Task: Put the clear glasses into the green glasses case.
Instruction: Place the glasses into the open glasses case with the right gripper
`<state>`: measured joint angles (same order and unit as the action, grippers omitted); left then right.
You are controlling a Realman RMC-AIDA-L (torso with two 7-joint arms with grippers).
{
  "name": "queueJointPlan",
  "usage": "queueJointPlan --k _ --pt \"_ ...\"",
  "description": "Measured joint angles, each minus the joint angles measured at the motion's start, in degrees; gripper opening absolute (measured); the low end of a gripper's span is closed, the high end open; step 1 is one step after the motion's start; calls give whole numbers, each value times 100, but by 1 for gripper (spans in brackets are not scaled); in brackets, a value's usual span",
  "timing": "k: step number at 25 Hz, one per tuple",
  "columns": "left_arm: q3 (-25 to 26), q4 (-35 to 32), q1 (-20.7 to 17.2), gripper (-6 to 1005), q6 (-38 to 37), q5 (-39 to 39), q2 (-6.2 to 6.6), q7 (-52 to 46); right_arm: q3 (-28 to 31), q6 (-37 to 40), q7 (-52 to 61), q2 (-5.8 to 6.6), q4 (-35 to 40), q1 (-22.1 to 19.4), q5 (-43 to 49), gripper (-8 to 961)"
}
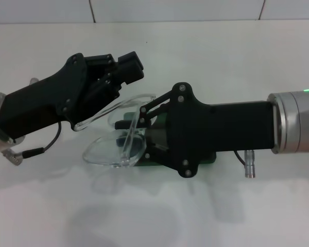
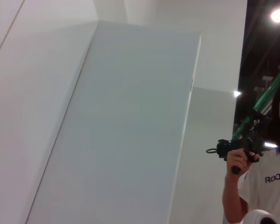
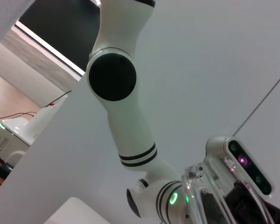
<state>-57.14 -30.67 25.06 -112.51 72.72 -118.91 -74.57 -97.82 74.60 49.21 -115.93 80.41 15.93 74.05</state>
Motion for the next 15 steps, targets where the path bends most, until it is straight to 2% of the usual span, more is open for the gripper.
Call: queueJointPlan --k 15 --pt "-155 0 48 98 -363 112 98 -47 79 12 -13 0 -39 -38 -57 117"
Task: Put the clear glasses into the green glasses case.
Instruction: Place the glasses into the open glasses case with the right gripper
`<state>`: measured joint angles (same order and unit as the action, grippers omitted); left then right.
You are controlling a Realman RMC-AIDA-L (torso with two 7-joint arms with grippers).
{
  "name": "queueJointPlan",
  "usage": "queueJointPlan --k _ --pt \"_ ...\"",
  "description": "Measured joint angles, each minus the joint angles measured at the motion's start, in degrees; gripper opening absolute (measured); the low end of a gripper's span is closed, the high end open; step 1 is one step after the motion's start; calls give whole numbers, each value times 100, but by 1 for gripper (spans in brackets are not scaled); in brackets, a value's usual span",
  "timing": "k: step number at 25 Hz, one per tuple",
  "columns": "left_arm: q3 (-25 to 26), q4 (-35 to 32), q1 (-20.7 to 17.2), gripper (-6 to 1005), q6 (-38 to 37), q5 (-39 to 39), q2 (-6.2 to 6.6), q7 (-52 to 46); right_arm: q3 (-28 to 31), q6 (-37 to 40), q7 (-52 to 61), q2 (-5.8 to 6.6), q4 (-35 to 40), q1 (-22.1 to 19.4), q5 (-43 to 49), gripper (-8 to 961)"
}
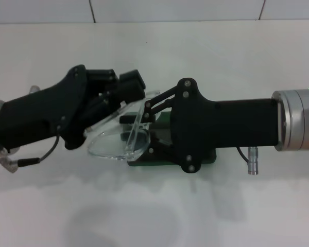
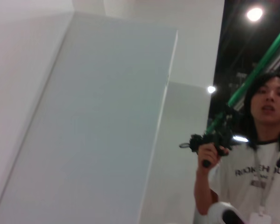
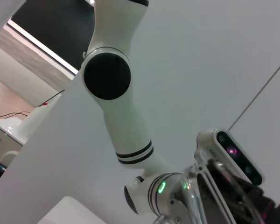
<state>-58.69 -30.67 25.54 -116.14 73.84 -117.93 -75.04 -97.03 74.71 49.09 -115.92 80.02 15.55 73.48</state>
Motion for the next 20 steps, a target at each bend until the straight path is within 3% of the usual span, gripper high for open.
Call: queueJointPlan --k 6,20 --pt "-248 -34 11 98 -10 1 34 3 0 0 -53 9 -21 -44 -38 117" --pt "-272 -10 12 98 -30 -4 42 0 0 30 -74 9 -22 -114 -101 118"
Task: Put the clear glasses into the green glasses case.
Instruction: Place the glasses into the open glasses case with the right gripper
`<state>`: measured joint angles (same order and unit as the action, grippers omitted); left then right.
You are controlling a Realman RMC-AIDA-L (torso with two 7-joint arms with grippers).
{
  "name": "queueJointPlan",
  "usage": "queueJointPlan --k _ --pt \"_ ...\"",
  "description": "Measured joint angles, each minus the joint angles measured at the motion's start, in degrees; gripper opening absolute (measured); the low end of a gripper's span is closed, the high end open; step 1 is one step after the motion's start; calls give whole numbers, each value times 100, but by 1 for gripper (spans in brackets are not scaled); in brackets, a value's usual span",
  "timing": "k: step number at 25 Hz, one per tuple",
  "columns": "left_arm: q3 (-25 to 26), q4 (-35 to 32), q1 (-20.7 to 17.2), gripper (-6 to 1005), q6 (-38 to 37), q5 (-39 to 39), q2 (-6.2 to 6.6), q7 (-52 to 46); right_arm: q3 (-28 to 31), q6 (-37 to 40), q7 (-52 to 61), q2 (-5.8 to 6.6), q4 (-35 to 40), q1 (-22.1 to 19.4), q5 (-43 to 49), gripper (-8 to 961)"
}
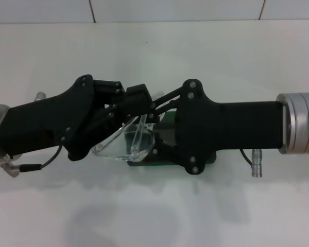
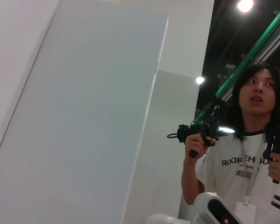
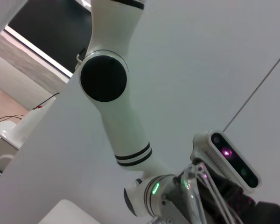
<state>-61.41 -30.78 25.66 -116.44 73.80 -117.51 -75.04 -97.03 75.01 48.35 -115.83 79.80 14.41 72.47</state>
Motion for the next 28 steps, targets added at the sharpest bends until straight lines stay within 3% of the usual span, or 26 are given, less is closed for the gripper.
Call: queueJointPlan --k 9,16,28 --pt "123 11 -71 98 -3 -64 15 39 9 49 -1 0 0 -38 -19 118" --pt "553 -5 -218 98 5 -113 134 2 0 134 -1 -9 -22 -105 -70 118" --pt "-212 -63 -170 99 -19 -111 132 51 82 110 -2 -19 -101 -91 -80 119"
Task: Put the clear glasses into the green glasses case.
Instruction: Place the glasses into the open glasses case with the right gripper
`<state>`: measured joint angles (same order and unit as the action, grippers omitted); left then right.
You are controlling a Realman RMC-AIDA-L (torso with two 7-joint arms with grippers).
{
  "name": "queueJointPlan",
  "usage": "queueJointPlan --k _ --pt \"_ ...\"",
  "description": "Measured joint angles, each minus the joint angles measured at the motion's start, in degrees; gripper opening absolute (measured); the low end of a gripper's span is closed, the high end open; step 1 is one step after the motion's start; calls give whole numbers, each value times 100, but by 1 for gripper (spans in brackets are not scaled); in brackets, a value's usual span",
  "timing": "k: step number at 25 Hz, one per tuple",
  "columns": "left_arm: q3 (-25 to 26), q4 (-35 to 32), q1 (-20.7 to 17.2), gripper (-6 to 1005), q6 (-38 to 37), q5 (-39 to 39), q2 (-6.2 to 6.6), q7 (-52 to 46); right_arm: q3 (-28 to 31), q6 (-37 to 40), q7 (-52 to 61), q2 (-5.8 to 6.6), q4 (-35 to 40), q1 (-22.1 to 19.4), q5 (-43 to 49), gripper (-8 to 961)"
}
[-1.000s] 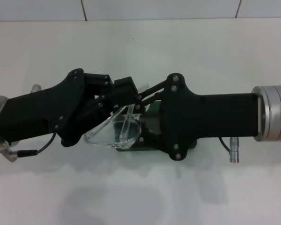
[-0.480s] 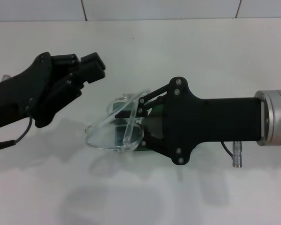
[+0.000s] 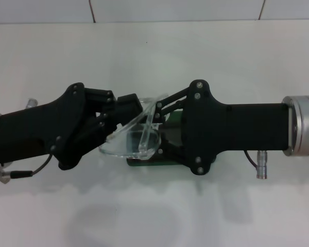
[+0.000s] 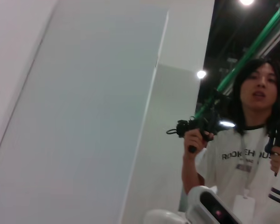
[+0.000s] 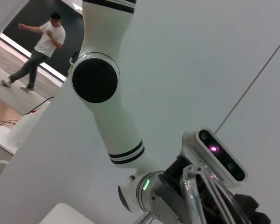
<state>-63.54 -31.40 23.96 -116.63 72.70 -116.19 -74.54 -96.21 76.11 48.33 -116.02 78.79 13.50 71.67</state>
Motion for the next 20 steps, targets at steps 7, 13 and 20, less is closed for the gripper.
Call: queueJointPlan --k 7,13,20 --pt "-13 -5 21 99 0 -25 4 -3 52 21 -31 8 -105 13 -87 119" --pt "156 38 9 98 11 -111 37 6 59 25 -66 10 -142 22 -143 119" --pt "1570 223 -302 98 35 -133 199 55 107 27 -56 19 -145 42 -208 119"
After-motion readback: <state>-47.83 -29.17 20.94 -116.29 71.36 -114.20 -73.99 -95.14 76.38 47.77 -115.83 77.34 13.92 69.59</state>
